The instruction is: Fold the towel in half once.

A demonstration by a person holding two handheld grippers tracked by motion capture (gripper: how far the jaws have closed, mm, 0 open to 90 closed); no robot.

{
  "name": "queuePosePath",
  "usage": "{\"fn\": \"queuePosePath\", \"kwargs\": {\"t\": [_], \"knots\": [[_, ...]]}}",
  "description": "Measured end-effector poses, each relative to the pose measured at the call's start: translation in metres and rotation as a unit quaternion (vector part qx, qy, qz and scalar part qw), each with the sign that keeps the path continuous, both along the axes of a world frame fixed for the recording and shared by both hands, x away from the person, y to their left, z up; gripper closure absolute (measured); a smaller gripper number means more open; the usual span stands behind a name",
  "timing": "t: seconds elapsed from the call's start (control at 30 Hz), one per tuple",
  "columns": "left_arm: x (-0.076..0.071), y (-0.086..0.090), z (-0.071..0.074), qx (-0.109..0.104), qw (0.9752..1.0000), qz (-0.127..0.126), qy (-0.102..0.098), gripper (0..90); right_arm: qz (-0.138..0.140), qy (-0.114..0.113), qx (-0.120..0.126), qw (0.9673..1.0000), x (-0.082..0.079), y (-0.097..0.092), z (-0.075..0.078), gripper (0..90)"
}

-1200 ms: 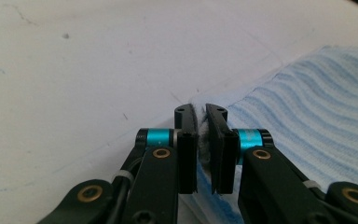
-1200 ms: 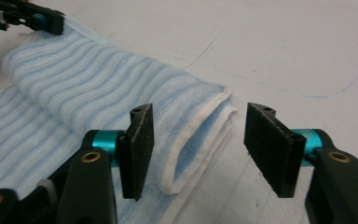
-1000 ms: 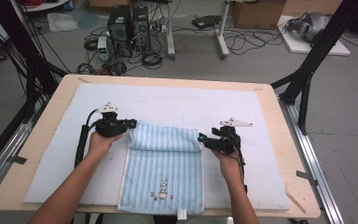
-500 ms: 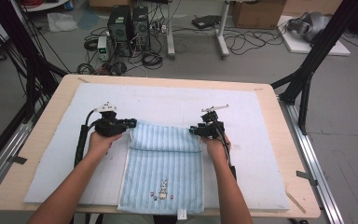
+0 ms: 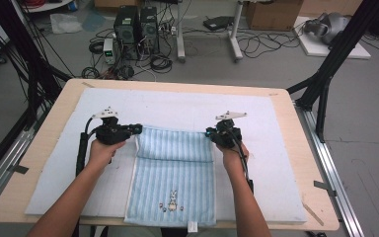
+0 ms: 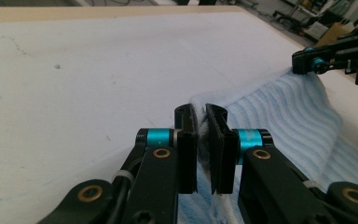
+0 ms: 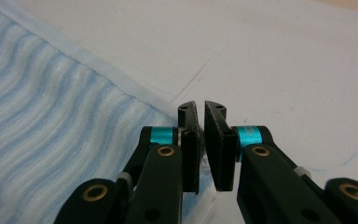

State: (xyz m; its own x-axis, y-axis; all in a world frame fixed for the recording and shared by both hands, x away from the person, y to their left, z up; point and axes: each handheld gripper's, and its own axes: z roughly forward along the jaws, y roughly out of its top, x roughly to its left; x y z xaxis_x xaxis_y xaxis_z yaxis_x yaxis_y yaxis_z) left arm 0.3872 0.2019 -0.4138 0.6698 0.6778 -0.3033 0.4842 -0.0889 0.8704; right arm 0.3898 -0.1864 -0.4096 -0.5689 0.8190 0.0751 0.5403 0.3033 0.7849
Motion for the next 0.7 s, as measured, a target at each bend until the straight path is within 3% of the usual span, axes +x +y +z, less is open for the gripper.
{"fn": "queuePosePath", "kwargs": {"t": [0.2, 0.4, 0.57, 0.7], "knots": [[-0.024, 0.006, 0.011, -0.007, 0.9998, -0.015, -0.015, 82.5, 0.014, -0.025, 0.031, 0.9991, -0.033, -0.006, 0.014, 84.5], [-0.055, 0.011, 0.012, -0.016, 0.9991, -0.033, -0.024, 82.2, 0.025, -0.046, 0.050, 0.9974, -0.070, -0.012, 0.018, 84.5], [-0.083, 0.015, 0.004, -0.019, 0.9983, -0.048, -0.028, 82.2, 0.039, -0.051, 0.068, 0.9956, -0.096, -0.016, 0.016, 84.5], [-0.099, 0.018, -0.008, -0.014, 0.9979, -0.060, -0.019, 82.2, 0.046, -0.049, 0.070, 0.9953, -0.112, -0.016, 0.009, 84.4]]}}
